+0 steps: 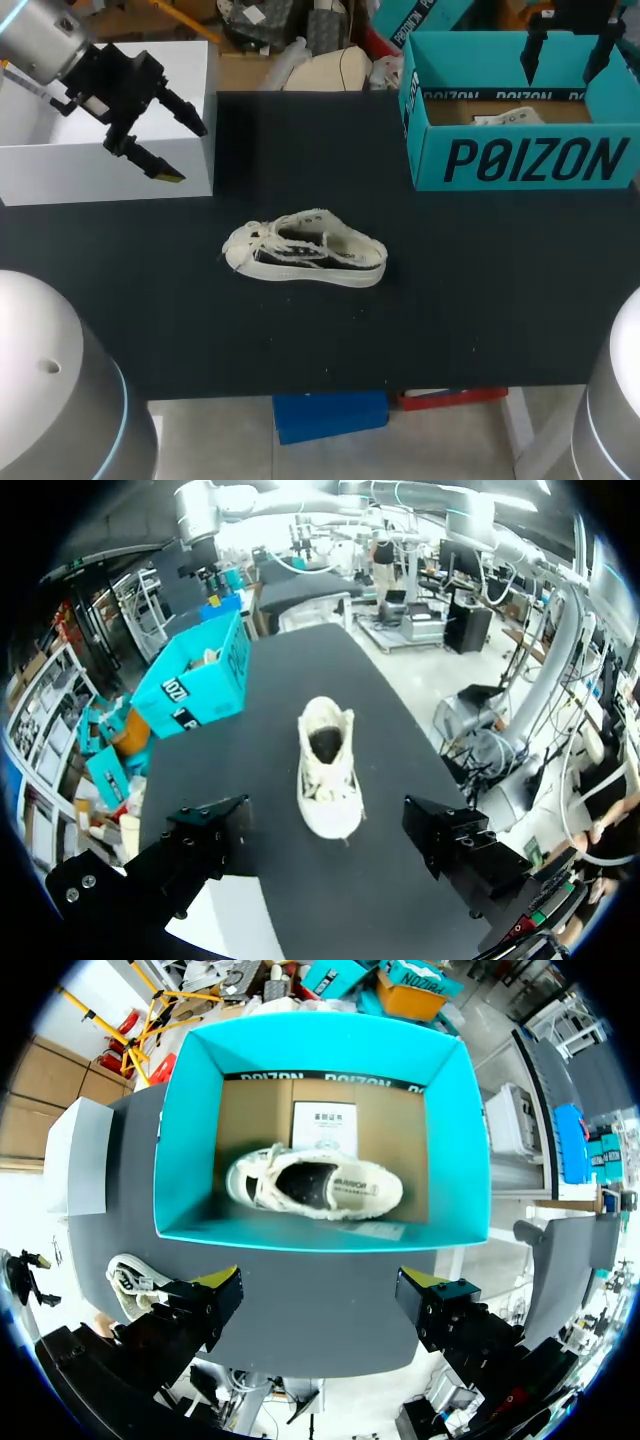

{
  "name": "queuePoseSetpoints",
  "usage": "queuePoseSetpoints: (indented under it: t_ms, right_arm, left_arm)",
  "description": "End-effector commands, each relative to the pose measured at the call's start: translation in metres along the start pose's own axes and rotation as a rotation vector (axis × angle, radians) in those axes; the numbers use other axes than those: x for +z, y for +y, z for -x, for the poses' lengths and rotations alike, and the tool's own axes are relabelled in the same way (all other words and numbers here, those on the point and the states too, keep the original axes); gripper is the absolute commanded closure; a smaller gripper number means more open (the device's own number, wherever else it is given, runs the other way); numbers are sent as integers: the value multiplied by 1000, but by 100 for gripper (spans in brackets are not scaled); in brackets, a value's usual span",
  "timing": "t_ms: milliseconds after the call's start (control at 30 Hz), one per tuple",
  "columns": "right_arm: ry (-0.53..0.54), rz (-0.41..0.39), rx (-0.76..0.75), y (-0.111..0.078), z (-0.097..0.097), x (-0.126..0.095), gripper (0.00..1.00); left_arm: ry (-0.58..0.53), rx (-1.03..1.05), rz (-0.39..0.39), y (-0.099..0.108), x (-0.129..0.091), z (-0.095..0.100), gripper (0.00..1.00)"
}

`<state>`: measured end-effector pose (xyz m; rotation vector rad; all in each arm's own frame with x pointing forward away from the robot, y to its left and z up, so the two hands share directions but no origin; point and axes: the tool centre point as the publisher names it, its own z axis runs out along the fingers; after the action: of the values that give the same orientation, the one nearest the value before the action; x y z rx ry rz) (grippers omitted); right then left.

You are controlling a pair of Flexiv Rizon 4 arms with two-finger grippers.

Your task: Take the shoe out of the shoebox, open the shoe tongue, remove and reinsert the insole, then place the shoe into the shoebox

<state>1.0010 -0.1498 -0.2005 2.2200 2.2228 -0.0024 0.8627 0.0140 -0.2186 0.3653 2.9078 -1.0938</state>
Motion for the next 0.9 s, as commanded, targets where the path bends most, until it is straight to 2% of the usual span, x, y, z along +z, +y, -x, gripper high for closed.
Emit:
queuePoseSetpoints:
  t_ms: [33,67,500,533,567,600,633,700,767,900]
  right_arm:
    - [1,0,1,0,0,0,0]
    - [1,0,1,0,0,0,0]
    - [1,0,1,0,0,0,0]
    - [-24,13,-141,-3,-23,-7,0]
    - [-14,38,-203,-7,-34,-10,0]
    - [20,93,-347,-19,-61,-15,0]
    - [13,124,-463,-30,-75,-15,0]
    - [-1,187,-708,-62,-112,-16,0]
    - [27,264,-878,-94,-140,-17,0]
    - [27,264,-878,-94,-140,-17,0]
  left_arm:
    - [-16,-37,5,8,-4,-11,0]
    - [-14,-48,23,10,-6,-12,0]
    - [-14,-48,23,10,-6,-12,0]
    - [-14,-48,23,10,-6,-12,0]
    - [-14,-48,23,10,-6,-12,0]
    - [-14,-48,23,10,-6,-12,0]
    - [-14,-48,23,10,-6,-12,0]
    - [-14,-48,23,10,-6,-12,0]
    - [-14,-48,23,10,-6,-12,0]
    - [-14,-48,23,10,-6,-12,0]
